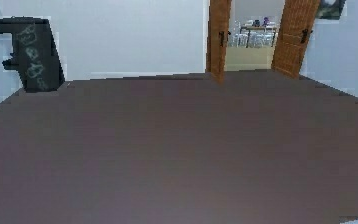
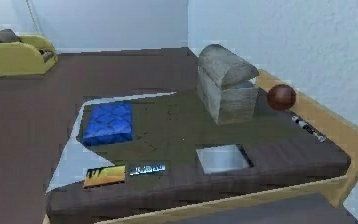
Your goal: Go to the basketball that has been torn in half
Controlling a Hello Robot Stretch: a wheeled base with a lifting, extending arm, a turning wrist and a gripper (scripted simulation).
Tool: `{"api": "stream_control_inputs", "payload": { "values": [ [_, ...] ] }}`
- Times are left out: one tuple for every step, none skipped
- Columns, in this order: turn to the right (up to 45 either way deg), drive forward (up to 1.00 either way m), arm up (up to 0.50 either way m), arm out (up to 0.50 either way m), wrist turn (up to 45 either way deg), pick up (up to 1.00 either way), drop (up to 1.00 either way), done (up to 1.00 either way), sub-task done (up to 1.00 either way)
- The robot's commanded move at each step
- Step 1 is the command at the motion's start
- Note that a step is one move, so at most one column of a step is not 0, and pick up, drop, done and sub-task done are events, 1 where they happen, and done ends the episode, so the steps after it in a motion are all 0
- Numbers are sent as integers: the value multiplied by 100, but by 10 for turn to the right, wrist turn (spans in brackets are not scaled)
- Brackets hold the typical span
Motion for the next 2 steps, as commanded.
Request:
{"api": "stream_control_inputs", "payload": {
  "values": [
    [0,90,0,0,0,0,0,0,0],
    [300,0,0,0,0,0,0,0,0]
  ]
}}
